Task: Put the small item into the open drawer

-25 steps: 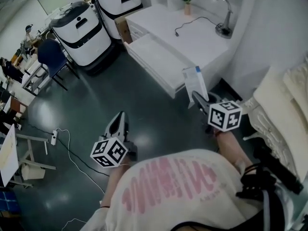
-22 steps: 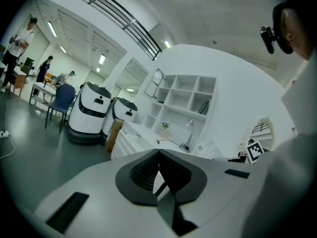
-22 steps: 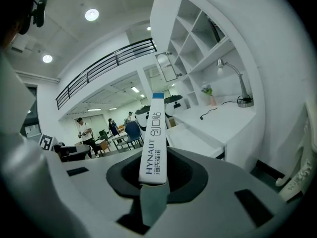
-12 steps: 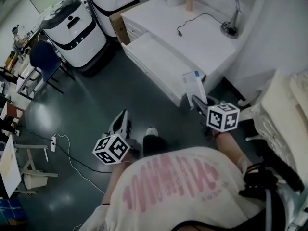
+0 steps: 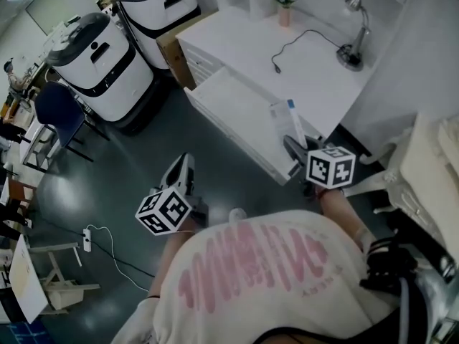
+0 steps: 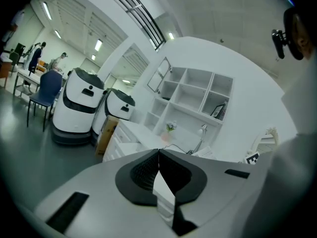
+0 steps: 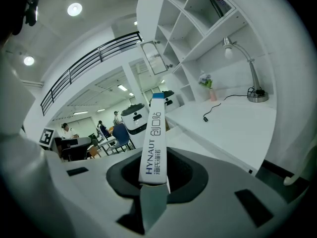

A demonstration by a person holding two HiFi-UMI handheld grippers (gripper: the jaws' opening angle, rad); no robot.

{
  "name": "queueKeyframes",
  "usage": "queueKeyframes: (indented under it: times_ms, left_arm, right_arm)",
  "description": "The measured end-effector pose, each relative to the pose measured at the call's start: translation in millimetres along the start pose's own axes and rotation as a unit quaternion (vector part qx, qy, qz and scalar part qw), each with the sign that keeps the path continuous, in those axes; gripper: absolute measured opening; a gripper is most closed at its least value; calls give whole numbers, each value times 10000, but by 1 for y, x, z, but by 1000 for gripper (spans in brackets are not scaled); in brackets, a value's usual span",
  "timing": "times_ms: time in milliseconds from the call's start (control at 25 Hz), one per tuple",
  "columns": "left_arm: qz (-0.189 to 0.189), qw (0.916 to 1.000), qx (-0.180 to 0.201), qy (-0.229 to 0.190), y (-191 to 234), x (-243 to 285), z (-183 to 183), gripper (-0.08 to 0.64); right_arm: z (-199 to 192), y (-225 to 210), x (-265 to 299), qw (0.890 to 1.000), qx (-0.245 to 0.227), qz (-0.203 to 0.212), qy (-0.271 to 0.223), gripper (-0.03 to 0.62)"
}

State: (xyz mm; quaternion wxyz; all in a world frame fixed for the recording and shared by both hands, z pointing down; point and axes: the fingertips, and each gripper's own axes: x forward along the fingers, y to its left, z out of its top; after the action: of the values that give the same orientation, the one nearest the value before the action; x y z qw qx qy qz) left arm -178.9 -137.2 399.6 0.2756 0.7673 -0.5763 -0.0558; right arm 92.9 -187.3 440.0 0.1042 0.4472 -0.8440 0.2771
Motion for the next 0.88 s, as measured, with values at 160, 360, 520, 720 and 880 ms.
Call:
queueKeyframes:
  times_ms: [160,360,520,720,880]
  left_arm:
    - [-354,9993,142,51,16,30,28,29]
    - [-366,9990,254,96,48,60,48,29]
    - [-152,9994,205,239,80,81,46,29]
    - [-235,9990,125,351,98,104,46,29]
    - [-319,9989,39,343,101,116,49,29]
  right_arm:
    - [21,1,36,9999,105,-61,-63,89]
    - [32,-4,78,9996,94,-248,-8,89]
    - [21,-20,105,9987,219,-406,217,89]
    - [-3,-48,129,9953,460,-641,570,89]
    - [-31,-67,141,9906,693,-708,939,89]
